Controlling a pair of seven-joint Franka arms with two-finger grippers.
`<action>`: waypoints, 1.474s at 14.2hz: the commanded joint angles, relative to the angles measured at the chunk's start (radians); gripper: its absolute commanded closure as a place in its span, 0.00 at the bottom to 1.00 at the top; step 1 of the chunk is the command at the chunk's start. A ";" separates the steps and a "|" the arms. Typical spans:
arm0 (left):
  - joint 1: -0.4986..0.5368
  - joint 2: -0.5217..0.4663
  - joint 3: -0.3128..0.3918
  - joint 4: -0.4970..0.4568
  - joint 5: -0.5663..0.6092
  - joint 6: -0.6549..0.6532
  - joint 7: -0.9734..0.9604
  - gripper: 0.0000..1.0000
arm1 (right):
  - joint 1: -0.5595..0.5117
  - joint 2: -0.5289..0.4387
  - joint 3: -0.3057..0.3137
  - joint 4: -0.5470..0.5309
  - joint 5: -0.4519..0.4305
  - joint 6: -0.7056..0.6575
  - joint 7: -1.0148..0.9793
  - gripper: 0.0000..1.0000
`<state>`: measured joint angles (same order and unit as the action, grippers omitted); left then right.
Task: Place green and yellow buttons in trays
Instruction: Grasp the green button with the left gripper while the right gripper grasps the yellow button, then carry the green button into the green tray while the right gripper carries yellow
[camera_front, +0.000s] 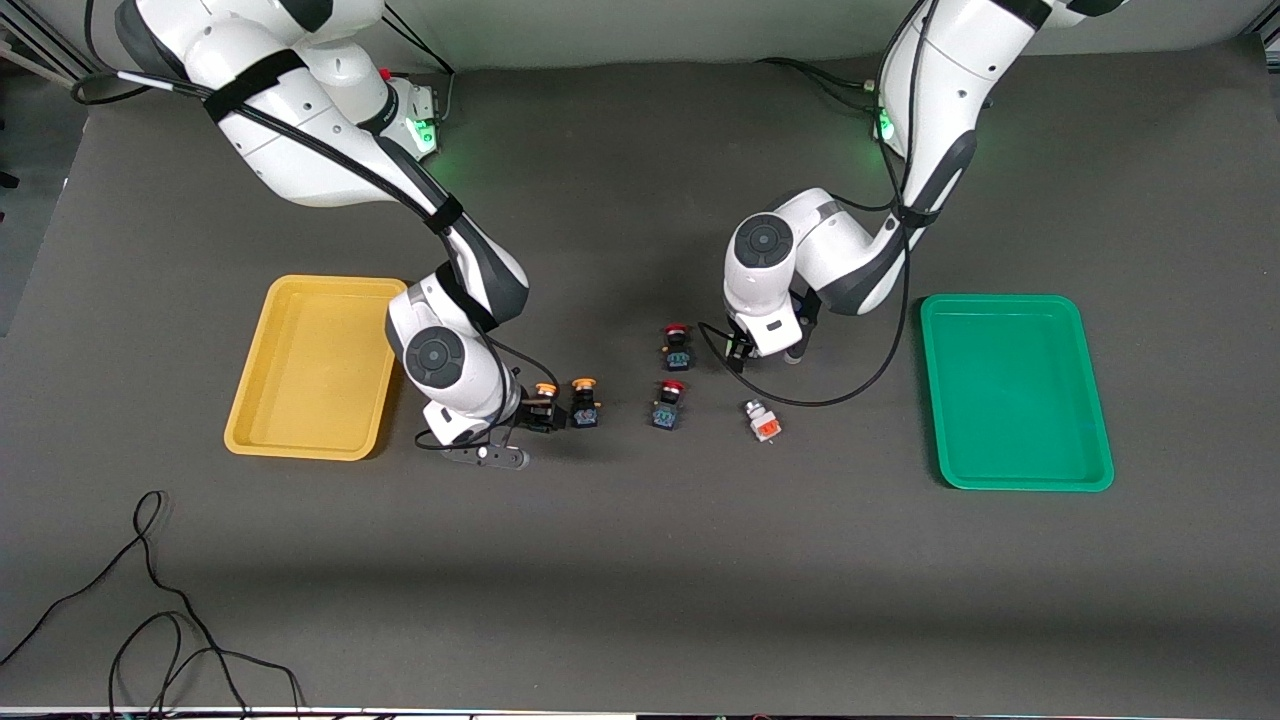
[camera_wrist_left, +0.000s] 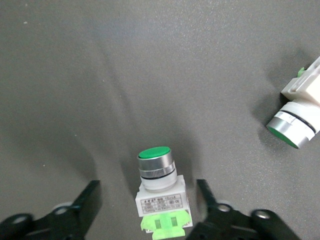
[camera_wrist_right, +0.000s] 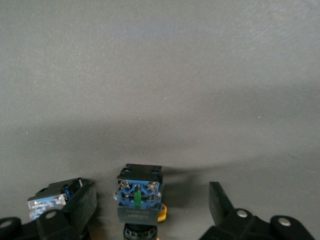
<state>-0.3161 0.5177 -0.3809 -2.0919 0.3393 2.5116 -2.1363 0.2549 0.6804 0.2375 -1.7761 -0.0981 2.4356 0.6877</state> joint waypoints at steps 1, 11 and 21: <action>-0.015 0.012 0.010 0.019 0.024 0.006 -0.034 0.52 | 0.012 0.021 -0.001 0.015 -0.025 0.020 0.030 0.01; 0.002 -0.079 0.005 0.159 0.011 -0.158 0.126 0.77 | -0.003 -0.024 -0.006 0.020 -0.020 -0.009 0.024 1.00; 0.262 -0.318 -0.001 0.336 -0.264 -0.638 1.054 0.80 | -0.055 -0.261 -0.187 -0.040 0.040 -0.379 -0.354 1.00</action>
<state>-0.1137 0.2536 -0.3797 -1.7439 0.1039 1.9499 -1.2835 0.2048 0.4679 0.0981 -1.7514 -0.0882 2.0579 0.4392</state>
